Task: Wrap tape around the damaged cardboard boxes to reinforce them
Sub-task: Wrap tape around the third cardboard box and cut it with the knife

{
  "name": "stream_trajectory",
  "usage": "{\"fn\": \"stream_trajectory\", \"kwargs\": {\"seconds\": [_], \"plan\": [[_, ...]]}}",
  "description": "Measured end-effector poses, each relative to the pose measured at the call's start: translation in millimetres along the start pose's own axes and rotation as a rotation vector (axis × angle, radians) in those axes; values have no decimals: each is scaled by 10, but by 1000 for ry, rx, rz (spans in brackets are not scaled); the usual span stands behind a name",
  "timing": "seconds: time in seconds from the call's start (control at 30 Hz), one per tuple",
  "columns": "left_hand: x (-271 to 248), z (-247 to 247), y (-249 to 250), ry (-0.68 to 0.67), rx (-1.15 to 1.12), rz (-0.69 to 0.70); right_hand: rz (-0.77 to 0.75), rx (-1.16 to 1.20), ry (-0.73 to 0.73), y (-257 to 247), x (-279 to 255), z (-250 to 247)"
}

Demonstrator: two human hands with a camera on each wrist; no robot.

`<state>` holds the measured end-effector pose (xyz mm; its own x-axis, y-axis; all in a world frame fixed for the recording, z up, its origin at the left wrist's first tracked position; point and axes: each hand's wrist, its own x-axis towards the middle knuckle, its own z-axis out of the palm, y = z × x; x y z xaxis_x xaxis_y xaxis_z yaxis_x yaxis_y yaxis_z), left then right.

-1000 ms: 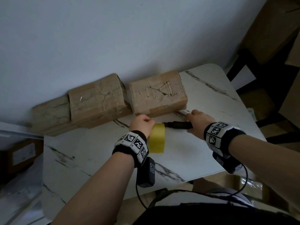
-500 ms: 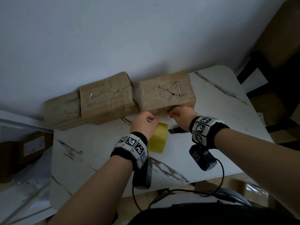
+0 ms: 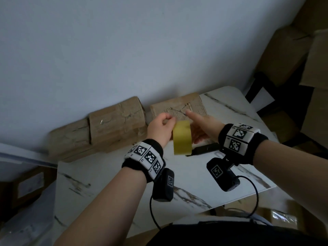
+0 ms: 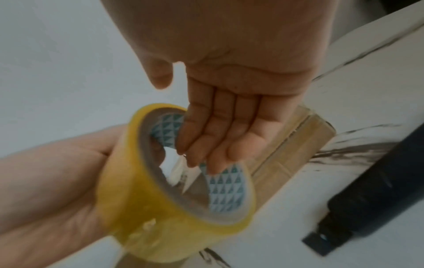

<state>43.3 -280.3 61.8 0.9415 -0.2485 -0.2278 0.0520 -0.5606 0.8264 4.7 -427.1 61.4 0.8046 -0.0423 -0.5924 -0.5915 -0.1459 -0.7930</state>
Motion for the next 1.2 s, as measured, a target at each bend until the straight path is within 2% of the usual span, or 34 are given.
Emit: {"fn": "stream_trajectory", "kwargs": {"seconds": [0.17,0.37,0.53,0.7,0.83,0.93,0.97,1.07,1.1,1.2], "plan": [[14,-21,143,-6,-151,33,-68,76,53,-103,-104,-50],[57,-82,88,140,54,161,-139,-71,231,-187,-204,-18],[-9,-91,107,65,-61,231,-144,88,139,-225,-187,4],[15,-88,22,74,-20,259,-196,122,161,-203,-168,26],[18,-86,40,71,-21,273,-217,79,248,-207,-130,41],[-12,-64,97,74,-14,258,-220,37,302,-251,-104,27],[-5,-48,97,71,-33,211,-222,23,319,-258,-103,9],[100,-50,22,55,-110,-72,-212,0,354,-247,-102,-84],[151,-49,-33,42,-27,-107,-203,2,361,-235,-101,-119],[232,10,-179,-58,387,-88,-167,-40,368,-194,-103,-222]]}}
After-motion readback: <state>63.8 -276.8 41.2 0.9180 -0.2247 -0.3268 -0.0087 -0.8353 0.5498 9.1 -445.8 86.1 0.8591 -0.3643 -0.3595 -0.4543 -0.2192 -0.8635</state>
